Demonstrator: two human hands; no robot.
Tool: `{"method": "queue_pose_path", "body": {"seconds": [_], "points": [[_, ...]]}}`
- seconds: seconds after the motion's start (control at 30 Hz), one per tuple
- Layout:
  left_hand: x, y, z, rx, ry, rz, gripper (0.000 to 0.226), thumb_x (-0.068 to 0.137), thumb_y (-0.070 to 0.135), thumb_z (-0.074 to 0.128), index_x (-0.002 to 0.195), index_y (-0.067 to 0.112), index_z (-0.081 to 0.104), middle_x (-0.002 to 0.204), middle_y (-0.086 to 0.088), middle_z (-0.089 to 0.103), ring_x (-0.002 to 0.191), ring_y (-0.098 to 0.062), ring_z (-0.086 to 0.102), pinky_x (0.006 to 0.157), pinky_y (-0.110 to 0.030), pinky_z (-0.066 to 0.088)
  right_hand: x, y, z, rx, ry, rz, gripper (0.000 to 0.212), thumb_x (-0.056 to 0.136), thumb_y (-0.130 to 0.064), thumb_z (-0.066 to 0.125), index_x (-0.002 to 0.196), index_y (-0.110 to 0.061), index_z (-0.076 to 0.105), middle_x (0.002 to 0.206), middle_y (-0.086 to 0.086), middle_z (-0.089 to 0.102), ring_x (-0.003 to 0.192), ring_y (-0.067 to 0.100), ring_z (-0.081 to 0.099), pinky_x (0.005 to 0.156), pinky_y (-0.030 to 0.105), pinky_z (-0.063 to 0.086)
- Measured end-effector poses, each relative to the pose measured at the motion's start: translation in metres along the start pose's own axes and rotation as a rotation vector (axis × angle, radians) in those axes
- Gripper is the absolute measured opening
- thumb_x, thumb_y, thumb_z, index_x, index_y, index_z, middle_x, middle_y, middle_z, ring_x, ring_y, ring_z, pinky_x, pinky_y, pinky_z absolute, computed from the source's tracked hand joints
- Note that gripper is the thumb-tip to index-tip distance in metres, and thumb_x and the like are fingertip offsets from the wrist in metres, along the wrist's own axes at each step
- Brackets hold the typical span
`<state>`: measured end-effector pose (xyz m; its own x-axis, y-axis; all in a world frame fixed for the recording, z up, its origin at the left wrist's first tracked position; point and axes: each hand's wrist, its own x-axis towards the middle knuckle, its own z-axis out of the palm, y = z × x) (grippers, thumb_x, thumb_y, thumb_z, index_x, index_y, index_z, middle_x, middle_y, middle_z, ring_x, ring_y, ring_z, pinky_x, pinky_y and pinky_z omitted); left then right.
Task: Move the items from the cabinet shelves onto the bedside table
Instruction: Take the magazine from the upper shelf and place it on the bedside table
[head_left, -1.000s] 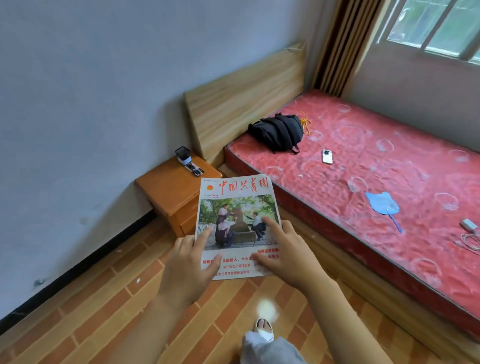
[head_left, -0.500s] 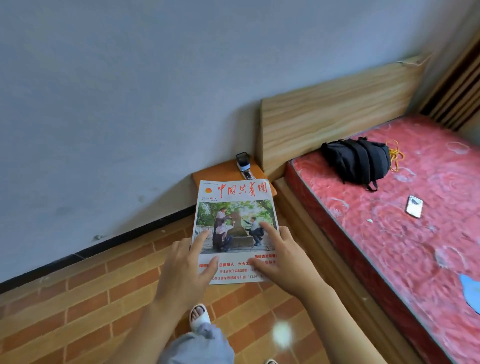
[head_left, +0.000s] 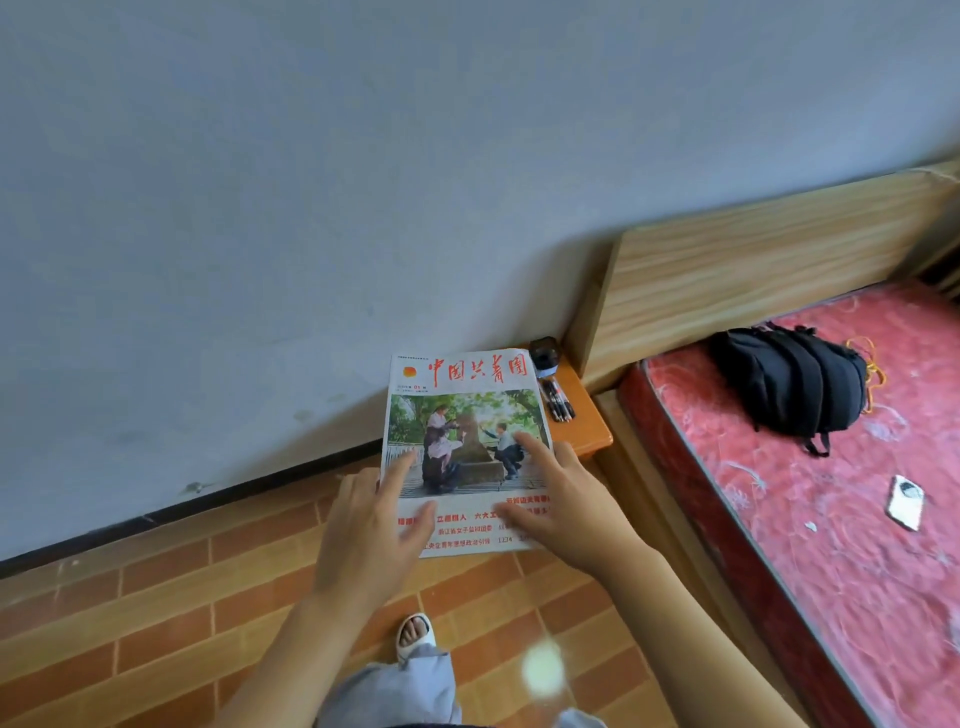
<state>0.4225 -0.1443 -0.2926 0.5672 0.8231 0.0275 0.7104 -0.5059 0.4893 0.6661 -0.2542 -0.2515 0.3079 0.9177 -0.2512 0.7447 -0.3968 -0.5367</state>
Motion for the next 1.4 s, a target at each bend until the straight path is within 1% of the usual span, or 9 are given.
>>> {"method": "queue_pose_path", "body": {"seconds": [0.17, 0.47, 0.57, 0.67, 0.77, 0.87, 1.07, 1.23, 1.4], "points": [[0.06, -0.019, -0.007, -0.027, -0.017, 0.016, 0.066, 0.097, 0.063, 0.048, 0.154, 0.03, 0.038, 0.117, 0.006, 0.058, 0.106, -0.01, 0.044, 0.077, -0.019, 0.051, 0.054, -0.01, -0.007, 0.006, 0.014, 0.036, 0.091, 0.086, -0.076, 0.061, 0.158, -0.049, 0.014, 0.13, -0.012, 0.041, 0.099, 0.014, 0.06, 0.082, 0.036, 0.058], [0.126, -0.02, 0.03, -0.056, -0.063, 0.006, 0.074, 0.092, 0.073, 0.033, 0.155, 0.034, 0.036, 0.123, 0.008, 0.056, 0.107, -0.005, 0.042, 0.071, -0.014, 0.05, 0.122, 0.023, -0.026, 0.064, -0.066, 0.092, 0.087, 0.086, -0.07, 0.067, 0.155, -0.053, 0.017, 0.128, -0.014, 0.044, 0.1, 0.008, 0.064, 0.081, 0.031, 0.062], [0.155, -0.013, 0.048, -0.055, -0.088, 0.003, 0.074, 0.093, 0.073, 0.033, 0.156, 0.033, 0.035, 0.123, 0.008, 0.055, 0.109, -0.006, 0.043, 0.073, -0.021, 0.056, 0.148, 0.047, -0.035, 0.072, -0.082, 0.107, 0.087, 0.086, -0.069, 0.068, 0.156, -0.052, 0.018, 0.129, -0.014, 0.044, 0.101, 0.008, 0.063, 0.081, 0.03, 0.061], [0.188, 0.004, 0.069, -0.031, -0.115, -0.011, 0.07, 0.096, 0.066, 0.043, 0.157, 0.031, 0.035, 0.123, 0.006, 0.056, 0.11, -0.008, 0.043, 0.078, -0.022, 0.055, 0.178, 0.077, -0.046, 0.071, -0.112, 0.111, 0.087, 0.086, -0.069, 0.068, 0.156, -0.051, 0.018, 0.129, -0.012, 0.044, 0.1, 0.009, 0.064, 0.079, 0.031, 0.061], [0.214, 0.022, 0.089, -0.034, -0.137, -0.071, 0.068, 0.096, 0.061, 0.049, 0.155, 0.029, 0.039, 0.121, 0.004, 0.058, 0.107, -0.006, 0.042, 0.072, -0.017, 0.048, 0.212, 0.108, -0.059, 0.077, -0.171, 0.111, 0.087, 0.087, -0.067, 0.068, 0.155, -0.052, 0.017, 0.128, -0.012, 0.044, 0.1, 0.01, 0.065, 0.078, 0.032, 0.063], [0.234, 0.031, 0.115, -0.047, -0.167, -0.118, 0.066, 0.096, 0.057, 0.056, 0.153, 0.027, 0.041, 0.118, 0.002, 0.06, 0.104, -0.009, 0.045, 0.071, -0.02, 0.053, 0.246, 0.138, -0.061, 0.083, -0.248, 0.117, 0.086, 0.087, -0.066, 0.069, 0.154, -0.054, 0.016, 0.13, -0.012, 0.044, 0.105, 0.012, 0.066, 0.078, 0.031, 0.064], [0.267, 0.021, 0.185, -0.032, -0.207, -0.219, 0.069, 0.096, 0.065, 0.04, 0.155, 0.029, 0.039, 0.121, 0.002, 0.059, 0.11, -0.012, 0.045, 0.077, -0.02, 0.053, 0.311, 0.199, -0.025, 0.072, -0.374, 0.122, 0.084, 0.088, -0.064, 0.07, 0.152, -0.054, 0.016, 0.133, -0.01, 0.046, 0.107, 0.015, 0.066, 0.083, 0.035, 0.065], [0.294, -0.008, 0.251, -0.032, -0.24, -0.305, 0.067, 0.095, 0.061, 0.046, 0.155, 0.033, 0.038, 0.125, 0.001, 0.061, 0.109, -0.01, 0.043, 0.078, -0.019, 0.049, 0.363, 0.243, 0.025, 0.055, -0.421, 0.15, 0.087, 0.087, -0.061, 0.074, 0.15, -0.055, 0.014, 0.132, -0.009, 0.047, 0.104, 0.014, 0.064, 0.079, 0.033, 0.064], [0.322, -0.05, 0.327, -0.026, -0.277, -0.259, 0.065, 0.1, 0.056, 0.046, 0.158, 0.028, 0.032, 0.125, -0.003, 0.058, 0.112, -0.016, 0.046, 0.084, -0.024, 0.049, 0.413, 0.289, 0.079, 0.009, -0.439, 0.19, 0.089, 0.086, -0.061, 0.075, 0.151, -0.053, 0.014, 0.132, -0.004, 0.048, 0.1, 0.02, 0.066, 0.081, 0.039, 0.062]]}}
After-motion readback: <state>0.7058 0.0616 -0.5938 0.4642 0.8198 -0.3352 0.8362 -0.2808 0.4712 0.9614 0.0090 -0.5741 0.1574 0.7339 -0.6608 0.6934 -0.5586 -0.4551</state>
